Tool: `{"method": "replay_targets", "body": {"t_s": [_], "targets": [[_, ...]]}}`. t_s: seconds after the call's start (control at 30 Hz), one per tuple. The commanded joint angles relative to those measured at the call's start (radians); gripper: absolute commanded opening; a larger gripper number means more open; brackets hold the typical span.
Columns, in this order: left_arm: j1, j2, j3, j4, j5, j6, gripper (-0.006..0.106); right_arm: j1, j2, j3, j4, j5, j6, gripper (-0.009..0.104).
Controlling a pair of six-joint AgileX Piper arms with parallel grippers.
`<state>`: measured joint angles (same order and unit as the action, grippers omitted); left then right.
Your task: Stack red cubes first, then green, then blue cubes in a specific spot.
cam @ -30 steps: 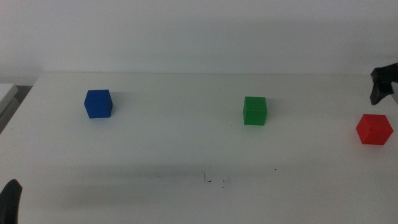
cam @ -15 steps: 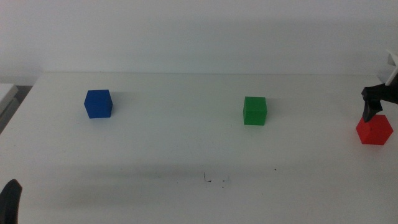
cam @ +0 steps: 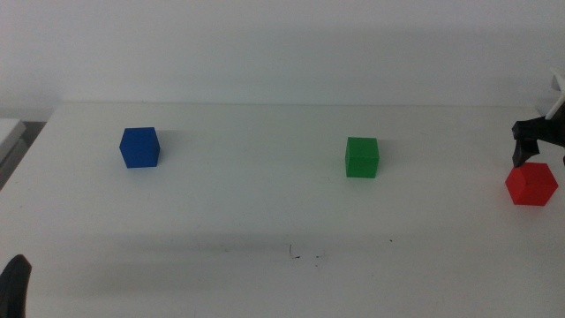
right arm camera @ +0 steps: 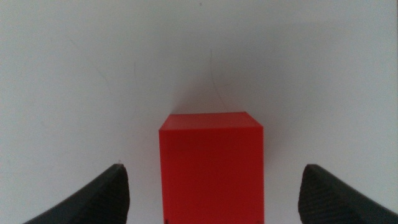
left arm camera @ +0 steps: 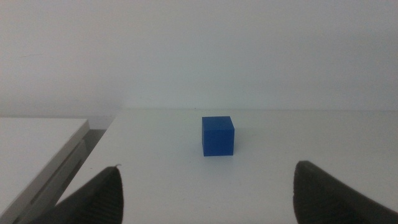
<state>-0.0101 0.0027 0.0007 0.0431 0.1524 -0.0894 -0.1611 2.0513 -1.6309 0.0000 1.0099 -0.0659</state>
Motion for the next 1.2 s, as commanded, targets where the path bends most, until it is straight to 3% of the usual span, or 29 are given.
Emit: {"method": "replay_targets", "body": {"t_s": [0.0,0.23,0.37,0.47,0.5,0.53,0.73,0.97,1.17], "targets": [[0.0,-0.003,-0.001,0.002,-0.012,-0.014,0.094,-0.008,0.012,-0.007,0.0,-0.014,-0.006,0.079],[0.0,-0.003,-0.001,0.002,-0.012,-0.014,0.094,-0.008,0.069,-0.005,0.0,-0.012,-0.006,0.079],[0.0,-0.003,-0.001,0.002,-0.012,-0.014,0.094,-0.008,0.096,-0.005,0.0,-0.014,-0.006,0.067],[0.0,-0.003,-0.001,0.002,-0.012,-0.014,0.094,-0.008,0.101,-0.005,0.0,-0.014,-0.006,0.038],[0.0,-0.003,-0.001,0.002,-0.012,-0.014,0.094,-0.008,0.099,-0.005,0.0,-0.014,-0.004,0.023],[0.0,-0.003,-0.001,0.002,-0.012,-0.014,0.094,0.002,0.079,-0.005,0.0,-0.014,-0.004,-0.003],[0.0,-0.003,-0.001,0.002,-0.012,-0.014,0.094,0.158,-0.064,-0.005,-0.095,0.027,0.191,0.002],[0.0,-0.003,-0.001,0.002,-0.012,-0.014,0.094,0.486,-0.101,-0.005,-0.106,0.137,0.486,0.005],[0.0,-0.003,-0.001,0.002,-0.012,-0.014,0.094,0.715,-0.067,-0.005,-0.108,0.104,0.585,0.009]]}}
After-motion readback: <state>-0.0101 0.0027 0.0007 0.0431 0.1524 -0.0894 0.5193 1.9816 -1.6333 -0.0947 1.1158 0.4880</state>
